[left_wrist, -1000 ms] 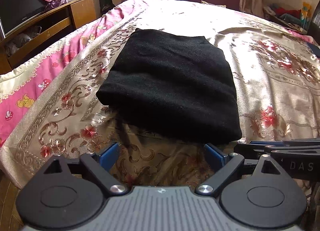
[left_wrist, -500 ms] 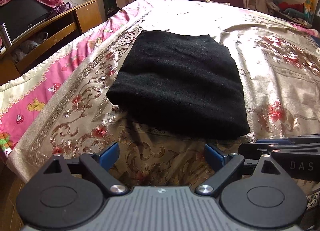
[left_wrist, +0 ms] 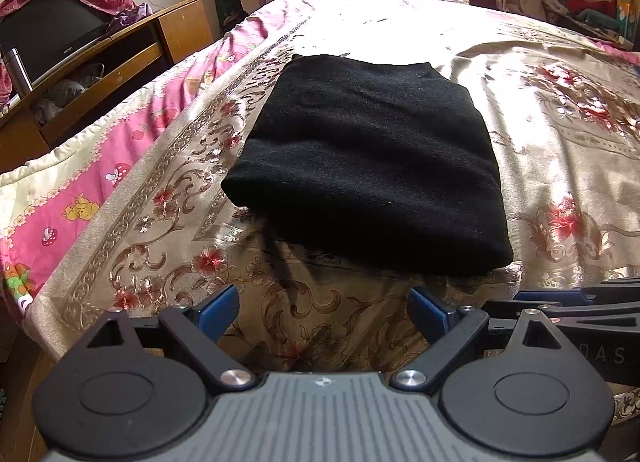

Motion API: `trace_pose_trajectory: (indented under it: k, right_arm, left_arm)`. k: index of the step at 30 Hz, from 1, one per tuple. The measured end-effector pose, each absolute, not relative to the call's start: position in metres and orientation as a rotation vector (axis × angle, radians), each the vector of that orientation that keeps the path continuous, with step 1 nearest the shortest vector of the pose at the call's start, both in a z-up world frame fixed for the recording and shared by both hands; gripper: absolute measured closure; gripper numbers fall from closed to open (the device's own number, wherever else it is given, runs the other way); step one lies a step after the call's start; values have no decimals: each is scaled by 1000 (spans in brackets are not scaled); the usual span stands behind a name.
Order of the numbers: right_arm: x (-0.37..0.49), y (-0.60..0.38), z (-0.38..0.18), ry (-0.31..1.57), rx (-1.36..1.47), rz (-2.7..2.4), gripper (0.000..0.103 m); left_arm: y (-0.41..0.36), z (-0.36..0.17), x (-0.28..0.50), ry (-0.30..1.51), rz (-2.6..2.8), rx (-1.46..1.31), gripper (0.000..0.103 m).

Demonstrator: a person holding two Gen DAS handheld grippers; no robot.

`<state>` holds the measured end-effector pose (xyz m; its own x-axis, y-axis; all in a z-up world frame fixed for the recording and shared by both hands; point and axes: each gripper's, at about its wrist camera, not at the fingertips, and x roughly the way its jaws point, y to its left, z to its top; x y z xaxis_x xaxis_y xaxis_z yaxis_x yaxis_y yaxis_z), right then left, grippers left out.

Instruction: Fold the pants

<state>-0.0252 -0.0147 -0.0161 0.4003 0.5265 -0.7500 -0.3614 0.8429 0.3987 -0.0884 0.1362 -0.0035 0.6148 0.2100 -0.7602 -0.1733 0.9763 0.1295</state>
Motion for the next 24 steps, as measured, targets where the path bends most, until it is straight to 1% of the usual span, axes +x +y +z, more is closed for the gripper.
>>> trace_pose_trajectory:
  k: [24]
  right_arm:
    - [-24,-15,-18,1026,172,542,71]
  left_arm:
    - [136,-5,-88,886,208,41,0]
